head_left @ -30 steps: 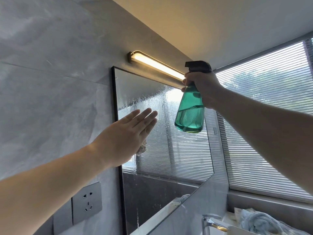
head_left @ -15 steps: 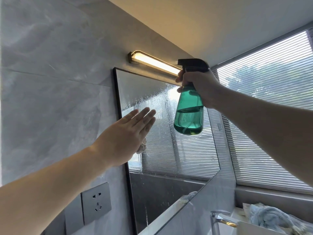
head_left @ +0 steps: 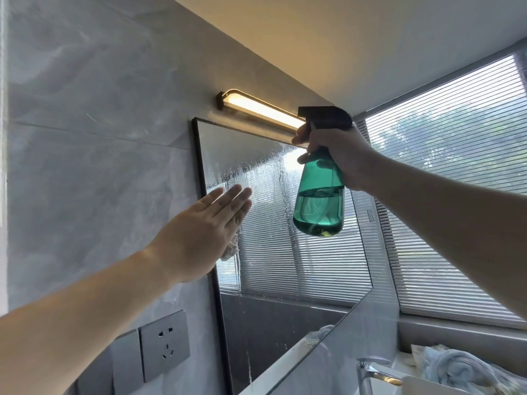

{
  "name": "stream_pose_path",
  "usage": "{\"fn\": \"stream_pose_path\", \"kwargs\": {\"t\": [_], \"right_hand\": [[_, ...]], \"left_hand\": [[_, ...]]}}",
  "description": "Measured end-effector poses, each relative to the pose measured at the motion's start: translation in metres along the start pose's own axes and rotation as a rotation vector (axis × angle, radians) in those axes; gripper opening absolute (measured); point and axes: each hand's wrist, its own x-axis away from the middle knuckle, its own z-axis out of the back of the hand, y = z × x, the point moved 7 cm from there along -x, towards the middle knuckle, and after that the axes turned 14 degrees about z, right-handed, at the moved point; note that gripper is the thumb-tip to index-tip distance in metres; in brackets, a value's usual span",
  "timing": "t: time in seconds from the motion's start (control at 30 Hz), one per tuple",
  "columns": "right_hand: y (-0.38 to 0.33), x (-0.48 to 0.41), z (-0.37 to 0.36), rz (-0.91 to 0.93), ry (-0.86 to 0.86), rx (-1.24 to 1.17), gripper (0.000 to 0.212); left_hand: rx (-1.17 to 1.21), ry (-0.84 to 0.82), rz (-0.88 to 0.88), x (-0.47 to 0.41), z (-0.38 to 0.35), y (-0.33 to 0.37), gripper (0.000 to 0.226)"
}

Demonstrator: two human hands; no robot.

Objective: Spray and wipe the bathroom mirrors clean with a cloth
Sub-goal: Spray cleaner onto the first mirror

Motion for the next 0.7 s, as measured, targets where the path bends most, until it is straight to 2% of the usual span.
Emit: {"fn": "stream_pose_path", "kwargs": {"t": [0.07, 0.23, 0.4, 0.47, 0.7], "right_hand": [[0.001, 0.0, -0.001, 0.011, 0.003, 0.037, 0.033], [0.011, 0.0, 0.007, -0.013, 0.051, 0.128, 0.022], [0.012, 0.007, 0.006, -0.015, 0.044, 0.006, 0.03], [0.015, 0.007, 0.006, -0.015, 0.033, 0.025, 0.034], [0.03, 0.008, 0.013, -0.083, 0.14, 0.157, 0.028]], "left_hand": [[-0.001, -0.012, 0.002, 0.0, -0.001, 0.0, 0.08], [-0.019, -0.01, -0.006, 0.002, -0.006, 0.0, 0.077], [-0.025, 0.002, 0.003, 0.004, -0.011, -0.003, 0.07], [-0.031, -0.022, 0.019, 0.005, -0.015, -0.007, 0.061], [-0.019, -0.006, 0.017, 0.005, -0.018, -0.004, 0.059]]}}
